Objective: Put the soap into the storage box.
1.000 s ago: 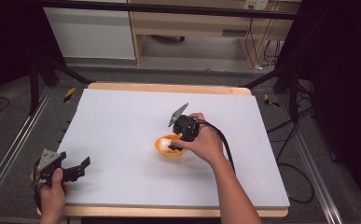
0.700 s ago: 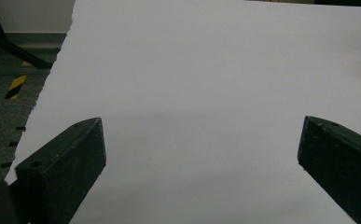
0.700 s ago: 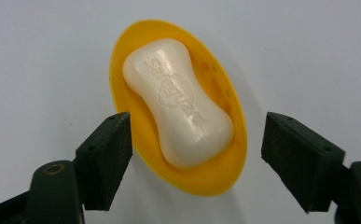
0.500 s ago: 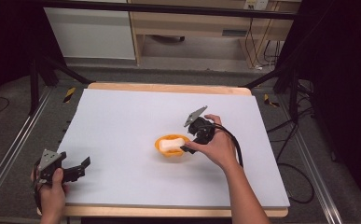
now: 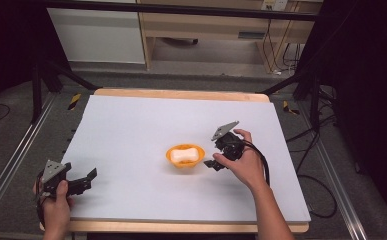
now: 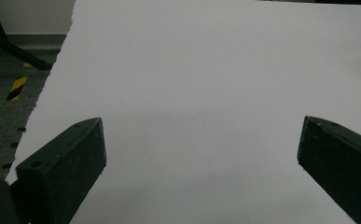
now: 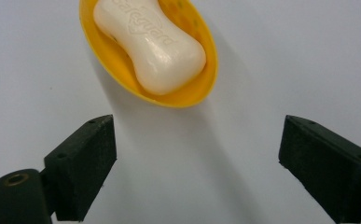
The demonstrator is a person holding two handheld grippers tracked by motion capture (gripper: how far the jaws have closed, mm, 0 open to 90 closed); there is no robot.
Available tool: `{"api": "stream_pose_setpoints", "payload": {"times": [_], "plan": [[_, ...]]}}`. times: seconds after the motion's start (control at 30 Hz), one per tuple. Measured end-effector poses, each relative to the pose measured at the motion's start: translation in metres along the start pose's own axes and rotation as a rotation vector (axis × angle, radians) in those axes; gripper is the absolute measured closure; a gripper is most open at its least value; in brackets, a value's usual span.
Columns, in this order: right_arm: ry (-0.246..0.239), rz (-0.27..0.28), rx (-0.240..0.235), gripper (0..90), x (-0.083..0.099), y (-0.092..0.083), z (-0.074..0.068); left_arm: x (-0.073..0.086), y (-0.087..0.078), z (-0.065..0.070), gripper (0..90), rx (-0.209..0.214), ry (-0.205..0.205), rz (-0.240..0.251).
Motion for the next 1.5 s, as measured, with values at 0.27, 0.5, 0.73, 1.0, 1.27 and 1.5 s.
{"api": "stream_pose_setpoints", "payload": {"times": [0.27,0.5,0.73,1.0,1.27,1.5], "plan": [[0.022,0.011,0.008,3.8,0.017,-0.004,0.003,0.0,0.0,0.0,0.6,-0.001,0.002,0.0],[0.04,0.015,0.017,1.0,0.033,-0.008,0.005,0.0,0.0,0.0,0.6,0.0,0.0,0.002],[0.073,0.026,0.037,0.6,0.055,-0.016,0.009,0.0,0.0,0.001,0.6,0.0,0.002,0.003],[0.104,0.049,0.044,0.5,0.079,-0.024,0.013,0.0,0.0,0.001,0.7,0.002,0.005,0.002],[0.139,0.09,0.056,0.5,0.098,-0.04,0.016,0.0,0.0,0.001,0.9,0.003,0.009,0.004],[0.159,0.105,0.082,0.4,0.113,-0.05,0.017,0.0,-0.001,0.001,1.0,0.004,0.014,0.005]]}}
Point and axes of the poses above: each handheld gripper's, and its own axes: y roughly forward along the jaws, x roughly out of its underside, z roughly to its right, the point moved 2 cm from there along y, roughly forward along the jaws, and after that the axes turned 2 degrees about x, right-handed, at the moved point
